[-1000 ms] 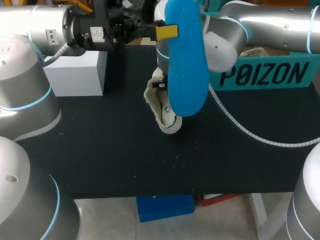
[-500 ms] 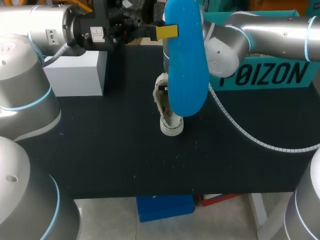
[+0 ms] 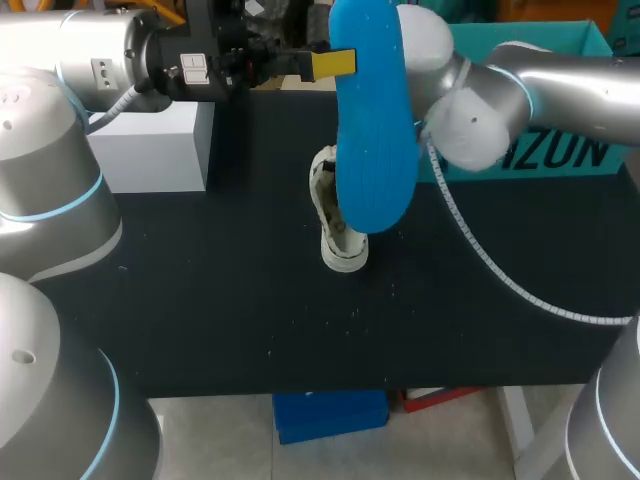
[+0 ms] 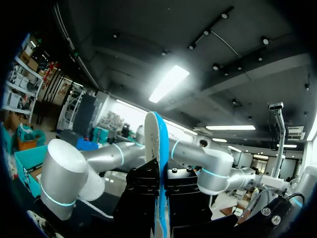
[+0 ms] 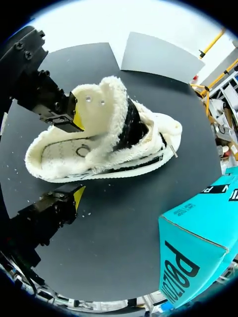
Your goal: Take the shoe out of the shoebox, open the shoe tongue, remove and reinsert the insole, then place the shoe into the shoebox
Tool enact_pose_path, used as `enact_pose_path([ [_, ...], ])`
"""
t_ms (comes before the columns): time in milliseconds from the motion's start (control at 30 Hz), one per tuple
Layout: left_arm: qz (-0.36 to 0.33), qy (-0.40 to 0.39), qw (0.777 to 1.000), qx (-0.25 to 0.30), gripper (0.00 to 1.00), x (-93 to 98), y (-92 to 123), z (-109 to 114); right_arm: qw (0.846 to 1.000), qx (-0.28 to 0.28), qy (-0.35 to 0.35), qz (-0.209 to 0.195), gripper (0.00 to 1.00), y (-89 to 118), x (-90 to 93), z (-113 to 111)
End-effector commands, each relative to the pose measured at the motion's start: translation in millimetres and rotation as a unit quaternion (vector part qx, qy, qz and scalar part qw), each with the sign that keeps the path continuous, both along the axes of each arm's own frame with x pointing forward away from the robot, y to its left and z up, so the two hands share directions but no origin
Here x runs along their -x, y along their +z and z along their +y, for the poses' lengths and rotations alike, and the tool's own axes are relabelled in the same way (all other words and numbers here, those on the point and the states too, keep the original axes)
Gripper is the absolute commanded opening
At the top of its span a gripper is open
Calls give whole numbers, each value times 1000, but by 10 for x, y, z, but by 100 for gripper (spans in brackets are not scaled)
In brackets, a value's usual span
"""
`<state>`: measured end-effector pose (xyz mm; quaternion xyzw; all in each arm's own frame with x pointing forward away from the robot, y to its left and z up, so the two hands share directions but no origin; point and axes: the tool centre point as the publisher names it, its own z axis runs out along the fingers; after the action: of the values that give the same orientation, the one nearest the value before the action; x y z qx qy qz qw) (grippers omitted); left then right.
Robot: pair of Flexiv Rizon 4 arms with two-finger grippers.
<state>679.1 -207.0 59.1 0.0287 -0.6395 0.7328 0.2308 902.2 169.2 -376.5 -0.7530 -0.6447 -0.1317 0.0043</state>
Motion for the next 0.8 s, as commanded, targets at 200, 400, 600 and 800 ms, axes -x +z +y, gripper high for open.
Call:
enact_pose_path([
  [200,0,2,1000,-1,0,5,-3,-22,986,-155,67,-7,100,215,91,-118],
  [400,0,2,1000,-1,0,5,-3,-22,986,-155,67,-7,100,215,91,-118],
  [600,0,2,1000,-1,0,5,-3,-22,979,-197,50,-8,100,230,114,-210],
  [800,0,2,1000,-1,0,5,-3,-22,966,-252,51,-2,100,298,107,-217],
])
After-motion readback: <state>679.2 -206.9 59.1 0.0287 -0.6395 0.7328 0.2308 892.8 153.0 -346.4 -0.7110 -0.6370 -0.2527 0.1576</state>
